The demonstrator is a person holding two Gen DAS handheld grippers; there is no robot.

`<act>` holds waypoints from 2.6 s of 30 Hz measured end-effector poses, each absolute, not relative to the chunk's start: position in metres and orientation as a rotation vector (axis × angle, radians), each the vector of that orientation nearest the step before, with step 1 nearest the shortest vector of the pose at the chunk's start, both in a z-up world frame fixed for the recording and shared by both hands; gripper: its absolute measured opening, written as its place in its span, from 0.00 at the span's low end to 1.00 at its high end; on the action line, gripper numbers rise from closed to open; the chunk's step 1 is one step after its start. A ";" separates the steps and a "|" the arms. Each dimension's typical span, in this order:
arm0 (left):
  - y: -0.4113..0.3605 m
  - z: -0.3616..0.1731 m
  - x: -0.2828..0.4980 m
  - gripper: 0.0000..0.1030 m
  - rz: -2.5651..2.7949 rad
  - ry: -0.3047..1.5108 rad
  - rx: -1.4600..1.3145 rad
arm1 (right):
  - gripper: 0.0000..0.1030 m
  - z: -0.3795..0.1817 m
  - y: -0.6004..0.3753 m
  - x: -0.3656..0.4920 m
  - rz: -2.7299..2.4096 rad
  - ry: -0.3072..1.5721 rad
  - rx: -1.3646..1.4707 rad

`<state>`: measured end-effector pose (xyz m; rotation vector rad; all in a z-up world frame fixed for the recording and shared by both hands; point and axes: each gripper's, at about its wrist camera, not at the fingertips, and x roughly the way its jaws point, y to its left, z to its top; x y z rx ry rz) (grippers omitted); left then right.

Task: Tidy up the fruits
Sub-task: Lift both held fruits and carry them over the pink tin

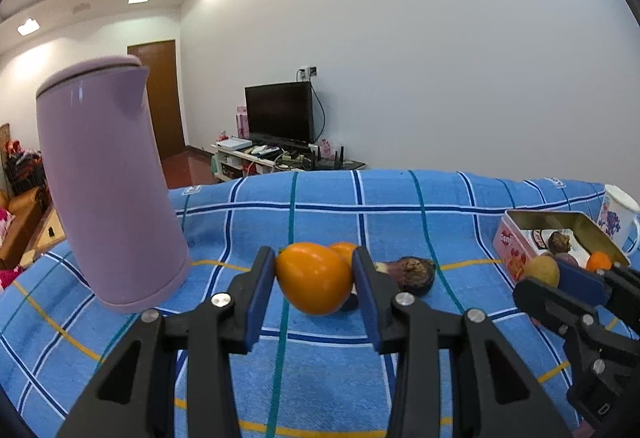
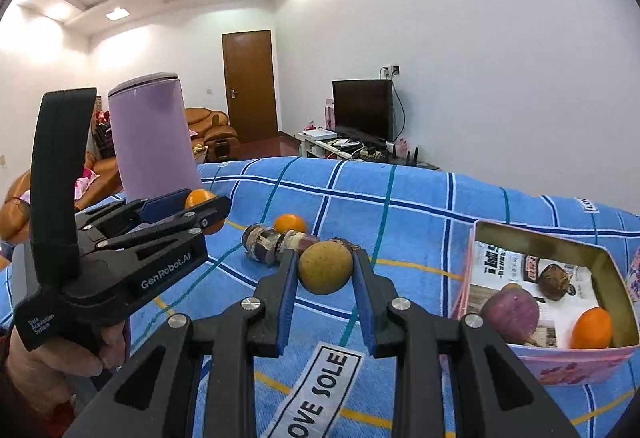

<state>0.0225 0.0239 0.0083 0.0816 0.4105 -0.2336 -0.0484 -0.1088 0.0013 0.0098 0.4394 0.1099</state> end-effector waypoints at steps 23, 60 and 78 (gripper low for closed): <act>0.016 0.010 0.011 0.40 -0.260 0.387 0.075 | 0.28 0.003 -0.129 -0.067 0.081 0.429 0.022; -0.091 0.021 -0.028 0.40 -0.504 0.446 0.085 | 0.28 0.015 -0.266 -0.109 -0.079 0.396 0.159; -0.195 0.022 -0.011 0.40 -0.609 0.463 0.130 | 0.28 0.015 -0.341 -0.104 -0.284 0.406 0.133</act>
